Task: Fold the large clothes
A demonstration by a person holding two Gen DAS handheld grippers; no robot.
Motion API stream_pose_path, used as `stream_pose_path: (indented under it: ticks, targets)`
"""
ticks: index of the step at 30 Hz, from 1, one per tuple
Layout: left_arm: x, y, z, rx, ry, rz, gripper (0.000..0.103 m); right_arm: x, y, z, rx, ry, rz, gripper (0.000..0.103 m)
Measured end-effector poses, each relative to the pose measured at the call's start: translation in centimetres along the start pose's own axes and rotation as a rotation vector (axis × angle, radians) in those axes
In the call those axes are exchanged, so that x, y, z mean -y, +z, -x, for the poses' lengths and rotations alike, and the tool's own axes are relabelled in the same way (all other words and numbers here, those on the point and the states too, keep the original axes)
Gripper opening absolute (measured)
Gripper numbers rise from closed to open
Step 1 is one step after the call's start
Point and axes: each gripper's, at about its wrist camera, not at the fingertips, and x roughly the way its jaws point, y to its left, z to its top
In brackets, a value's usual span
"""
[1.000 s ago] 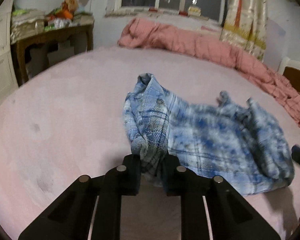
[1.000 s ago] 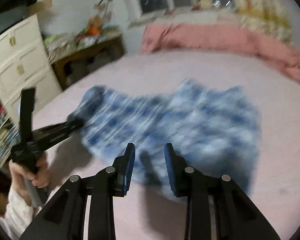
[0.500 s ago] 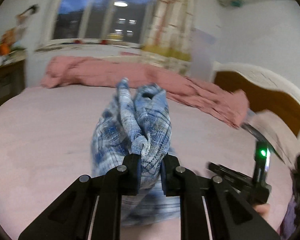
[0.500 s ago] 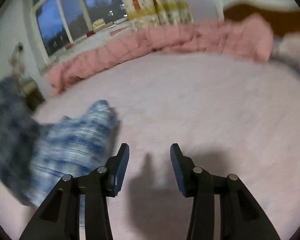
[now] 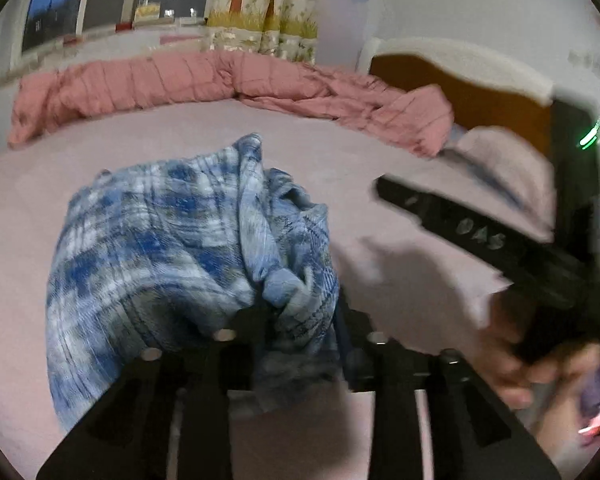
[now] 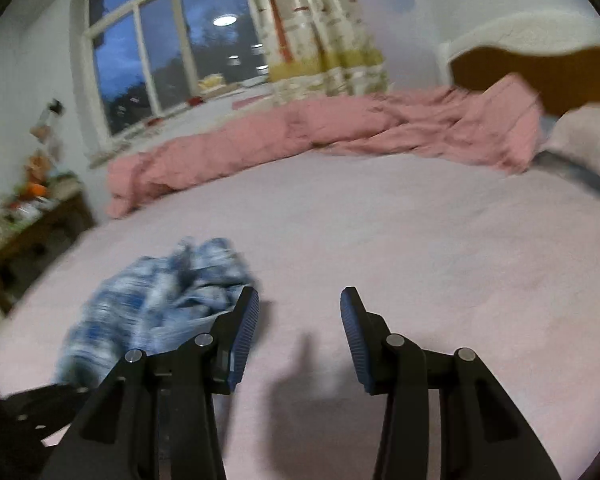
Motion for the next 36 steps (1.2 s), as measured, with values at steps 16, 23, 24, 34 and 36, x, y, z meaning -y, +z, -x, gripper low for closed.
stream_pose_path:
  ticks: [16,23,24,34,36]
  targets:
    - [-8.2,-2.3,6.9,0.115,0.261,0.135,0.060,-5.1,-0.9,1.9,-0.006,0.331,0.151,0.045]
    - [-11.1,-4.3,5.7,0.061,0.233,0.336,0.066,-7.3,-2.9,-1.3,-0.114,0.156,0.185,0.009]
    - [-11.3,-4.8,5.7,0.053,0.237,0.356,0.066,-6.8,-2.9,-0.9,-0.097,0.157,0.156,0.005]
    - [-11.3,-6.0,5.1,-0.022,0.293,0.368,0.066,-1.6,-5.5,1.5,-0.128,0.159,-0.066,0.000]
    - [-11.1,-6.0,4.7,-0.046,0.299,0.337,0.066,-0.9,-5.2,1.8,-0.114,0.193,-0.100,0.000]
